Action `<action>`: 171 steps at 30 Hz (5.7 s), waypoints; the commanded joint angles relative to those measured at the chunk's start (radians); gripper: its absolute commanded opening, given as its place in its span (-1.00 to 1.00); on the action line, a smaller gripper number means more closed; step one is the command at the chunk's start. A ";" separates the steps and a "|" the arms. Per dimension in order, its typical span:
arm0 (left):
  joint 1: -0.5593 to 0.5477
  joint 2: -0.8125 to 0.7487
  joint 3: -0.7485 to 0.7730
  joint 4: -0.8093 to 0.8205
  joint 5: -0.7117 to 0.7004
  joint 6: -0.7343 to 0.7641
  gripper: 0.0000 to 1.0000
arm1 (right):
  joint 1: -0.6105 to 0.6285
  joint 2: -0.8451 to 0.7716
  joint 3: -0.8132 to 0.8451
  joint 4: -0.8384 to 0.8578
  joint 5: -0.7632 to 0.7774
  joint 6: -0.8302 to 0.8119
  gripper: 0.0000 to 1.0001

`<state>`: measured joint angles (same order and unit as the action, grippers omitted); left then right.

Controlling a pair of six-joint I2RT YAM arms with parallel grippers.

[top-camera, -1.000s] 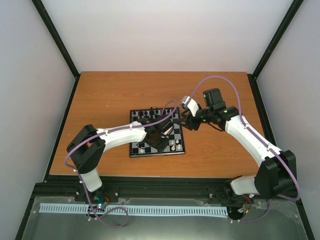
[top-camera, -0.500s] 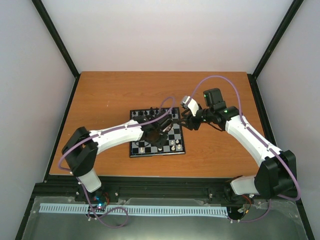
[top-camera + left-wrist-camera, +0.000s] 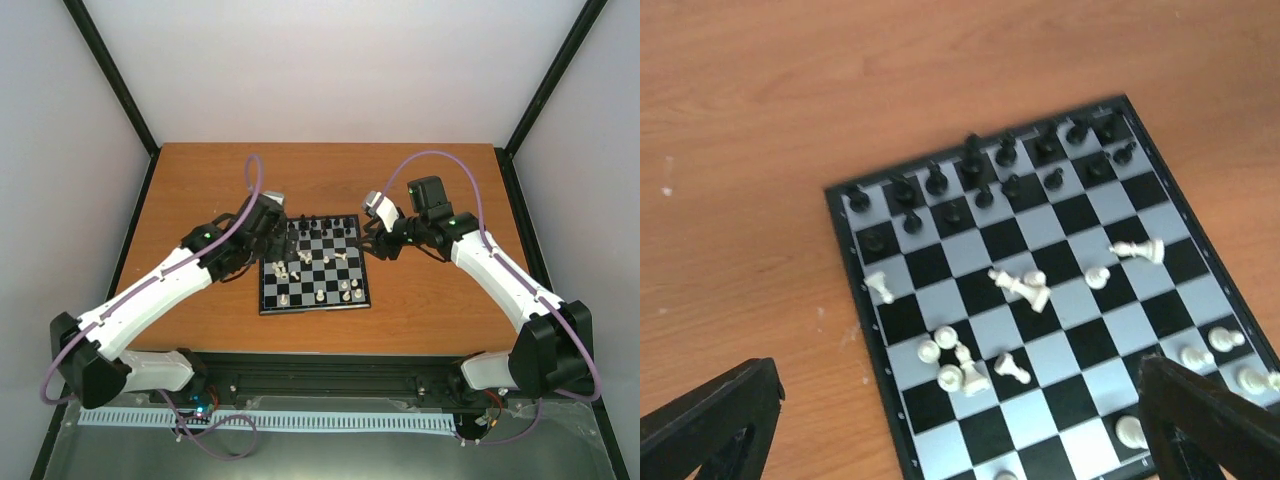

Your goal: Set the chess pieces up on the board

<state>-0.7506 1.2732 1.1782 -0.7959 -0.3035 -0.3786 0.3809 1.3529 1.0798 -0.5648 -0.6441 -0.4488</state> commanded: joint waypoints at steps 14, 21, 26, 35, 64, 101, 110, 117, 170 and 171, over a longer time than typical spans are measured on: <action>0.076 -0.025 -0.016 0.047 -0.354 -0.039 0.99 | -0.009 -0.013 0.003 -0.009 -0.044 -0.019 0.03; 0.198 0.194 0.090 -0.017 -0.250 -0.016 0.80 | -0.008 0.003 0.010 -0.026 -0.061 -0.025 0.04; 0.346 0.284 0.109 0.008 0.025 -0.062 -0.28 | -0.009 0.005 0.012 -0.029 -0.065 -0.027 0.04; 0.434 0.414 0.101 0.057 0.239 -0.171 -0.45 | -0.009 0.017 0.018 -0.040 -0.072 -0.036 0.04; 0.435 0.623 0.179 0.078 0.360 -0.189 -0.50 | -0.008 0.021 0.023 -0.053 -0.070 -0.050 0.03; 0.405 0.682 0.206 0.020 0.371 -0.156 -0.53 | -0.009 0.018 0.023 -0.057 -0.072 -0.044 0.04; 0.399 0.678 0.204 0.009 0.371 -0.151 -0.60 | -0.008 0.014 0.022 -0.058 -0.071 -0.042 0.04; 0.398 0.650 0.193 0.005 0.369 -0.141 -0.63 | -0.008 0.013 0.023 -0.058 -0.072 -0.042 0.04; 0.214 -0.079 -0.291 0.730 0.484 -0.778 -0.64 | 0.055 -0.027 0.043 0.170 -0.060 0.213 -0.03; 0.210 -0.092 -0.291 0.732 0.471 -0.793 -0.65 | 0.066 -0.026 0.043 0.196 -0.054 0.226 -0.05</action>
<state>-0.5186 1.2415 0.8951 -0.2222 0.2077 -0.9901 0.4026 1.3491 1.0889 -0.4877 -0.7349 -0.2932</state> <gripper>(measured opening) 0.180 0.488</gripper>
